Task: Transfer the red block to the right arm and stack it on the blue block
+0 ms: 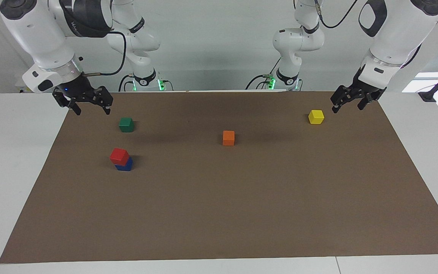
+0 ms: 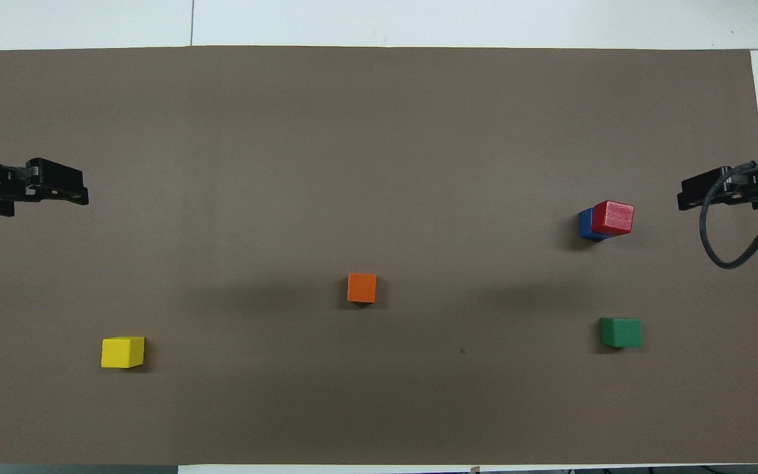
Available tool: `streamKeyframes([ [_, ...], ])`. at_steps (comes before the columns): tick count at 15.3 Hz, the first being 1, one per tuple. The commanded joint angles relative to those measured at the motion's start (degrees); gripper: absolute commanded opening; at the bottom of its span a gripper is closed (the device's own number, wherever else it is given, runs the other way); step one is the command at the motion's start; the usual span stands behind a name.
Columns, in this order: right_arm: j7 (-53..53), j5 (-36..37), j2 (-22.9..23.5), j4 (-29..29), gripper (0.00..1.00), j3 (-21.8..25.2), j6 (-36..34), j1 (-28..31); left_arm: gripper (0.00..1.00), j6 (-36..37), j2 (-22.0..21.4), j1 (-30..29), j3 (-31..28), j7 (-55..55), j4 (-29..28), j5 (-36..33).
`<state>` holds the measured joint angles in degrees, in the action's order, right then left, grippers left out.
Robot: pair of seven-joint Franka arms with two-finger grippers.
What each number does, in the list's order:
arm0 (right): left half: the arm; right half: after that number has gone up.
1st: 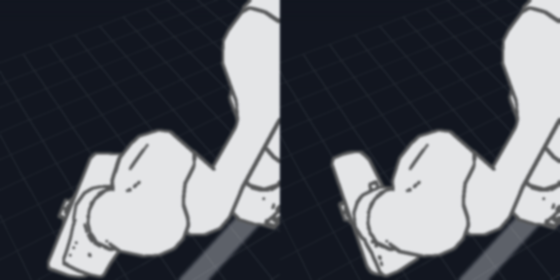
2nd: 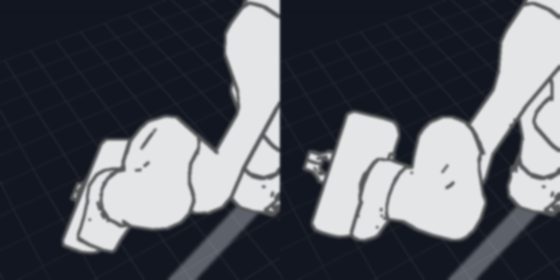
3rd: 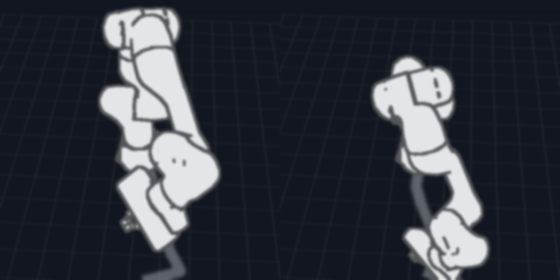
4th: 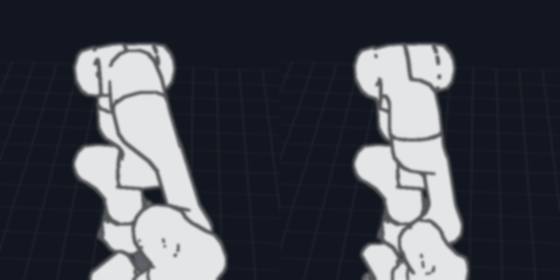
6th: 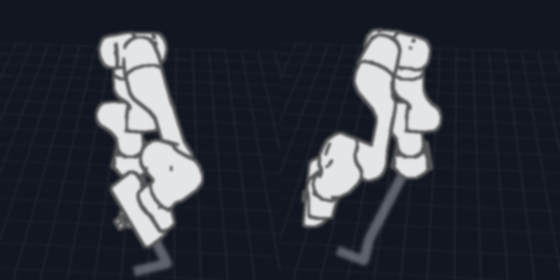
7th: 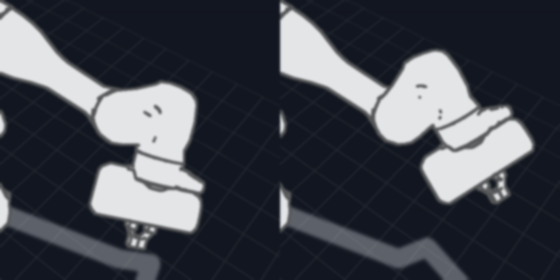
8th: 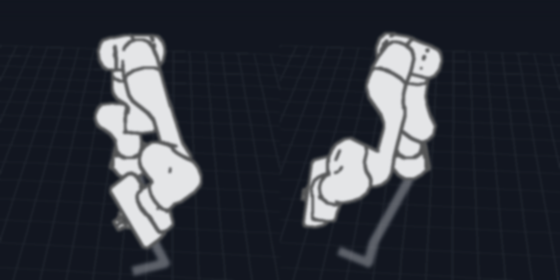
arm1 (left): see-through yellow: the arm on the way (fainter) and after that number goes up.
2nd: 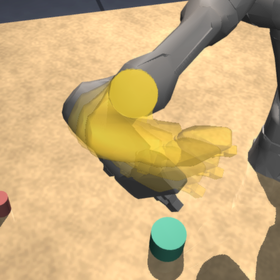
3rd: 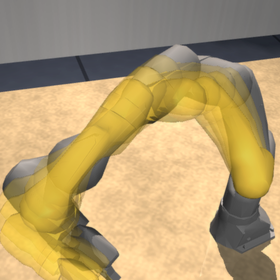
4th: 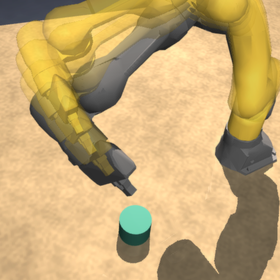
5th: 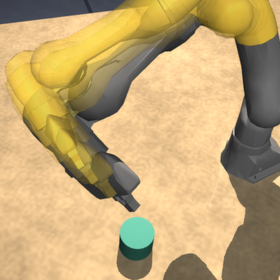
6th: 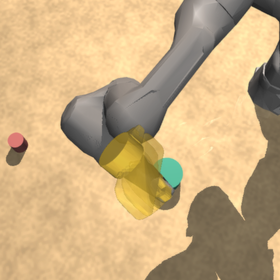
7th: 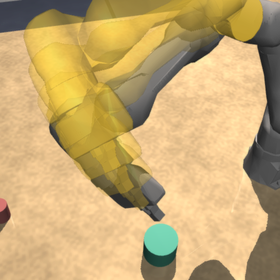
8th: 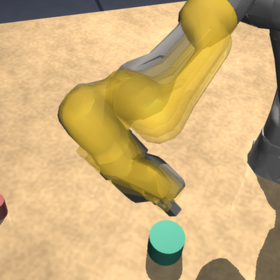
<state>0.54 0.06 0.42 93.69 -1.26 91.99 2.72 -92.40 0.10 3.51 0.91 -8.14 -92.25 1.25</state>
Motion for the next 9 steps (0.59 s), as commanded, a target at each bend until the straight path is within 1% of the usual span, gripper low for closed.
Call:
streamKeyframes([
  [1, 1.30, 1.17, 0.02, -0.53, 1.00, -0.32, -0.93, 0.62, 1.00, -0.15, -0.89, 0.35, -0.56, 0.23, -1.00, 0.42],
  [9, 0.95, 1.17, 0.10, -0.53, 1.00, -0.32, -1.11, 0.44, 1.00, -0.15, -0.89, 0.35, -0.48, 0.31, -1.00, 0.42],
])
